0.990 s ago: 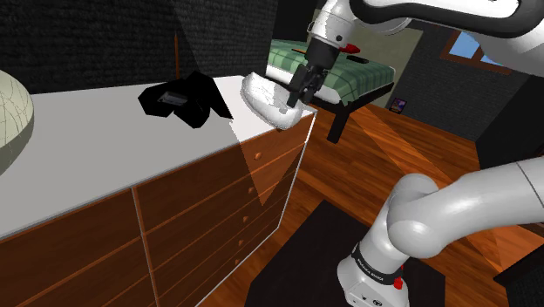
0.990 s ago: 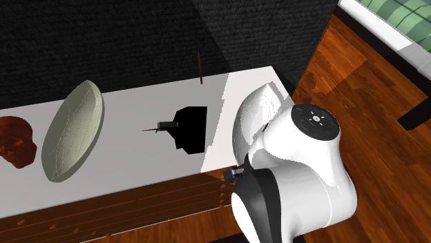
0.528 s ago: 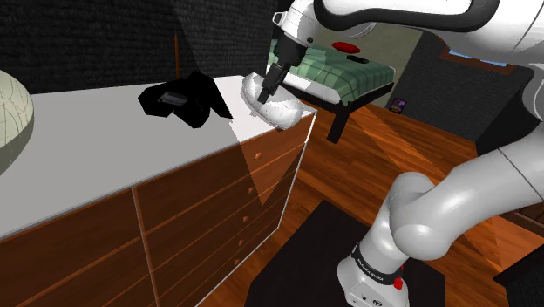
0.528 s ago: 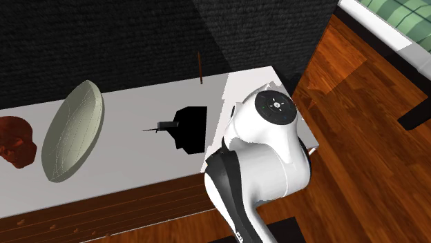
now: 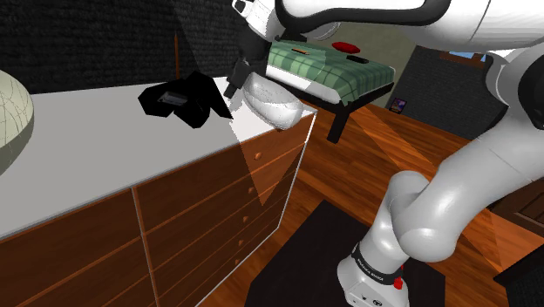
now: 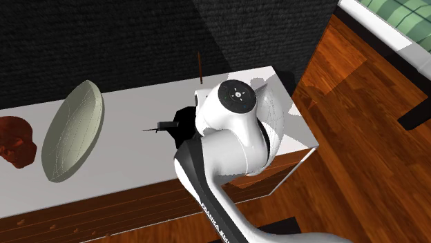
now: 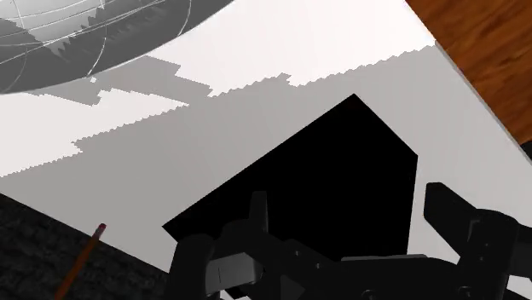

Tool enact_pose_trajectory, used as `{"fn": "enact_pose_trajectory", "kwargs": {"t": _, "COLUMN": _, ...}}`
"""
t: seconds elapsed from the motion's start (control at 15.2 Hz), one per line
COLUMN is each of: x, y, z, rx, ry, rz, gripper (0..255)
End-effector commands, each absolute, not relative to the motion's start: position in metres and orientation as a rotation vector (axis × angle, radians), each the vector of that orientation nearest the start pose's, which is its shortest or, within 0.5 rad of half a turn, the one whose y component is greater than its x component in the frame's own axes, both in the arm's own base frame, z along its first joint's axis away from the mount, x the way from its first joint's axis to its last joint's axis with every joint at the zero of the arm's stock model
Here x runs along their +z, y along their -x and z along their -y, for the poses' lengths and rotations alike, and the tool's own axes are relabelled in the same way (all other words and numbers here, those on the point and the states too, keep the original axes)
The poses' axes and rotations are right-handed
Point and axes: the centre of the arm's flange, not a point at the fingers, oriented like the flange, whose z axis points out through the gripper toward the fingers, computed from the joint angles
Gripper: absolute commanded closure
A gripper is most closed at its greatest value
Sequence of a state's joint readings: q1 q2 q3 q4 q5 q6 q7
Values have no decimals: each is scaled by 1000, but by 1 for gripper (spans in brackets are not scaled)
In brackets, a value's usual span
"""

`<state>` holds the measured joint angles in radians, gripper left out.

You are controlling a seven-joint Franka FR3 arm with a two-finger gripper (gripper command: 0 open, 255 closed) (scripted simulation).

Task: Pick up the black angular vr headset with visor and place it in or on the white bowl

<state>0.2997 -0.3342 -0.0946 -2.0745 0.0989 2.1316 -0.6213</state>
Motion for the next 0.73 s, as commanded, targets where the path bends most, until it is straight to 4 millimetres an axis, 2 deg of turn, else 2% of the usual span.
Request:
{"fn": "enact_pose_trajectory", "kwargs": {"t": 0.0, "x": 611, "y": -490, "z": -119, "rx": -682, "ry": 2739, "rz": 1317, "gripper": 0}}
{"fn": "enact_pose_trajectory", "kwargs": {"t": 0.33, "x": 613, "y": -509, "z": -170, "rx": -807, "ry": 2550, "rz": 1657, "gripper": 0}}
{"fn": "enact_pose_trajectory", "kwargs": {"t": 0.66, "x": 595, "y": -519, "z": -177, "rx": -810, "ry": 2543, "rz": 1668, "gripper": 0}}
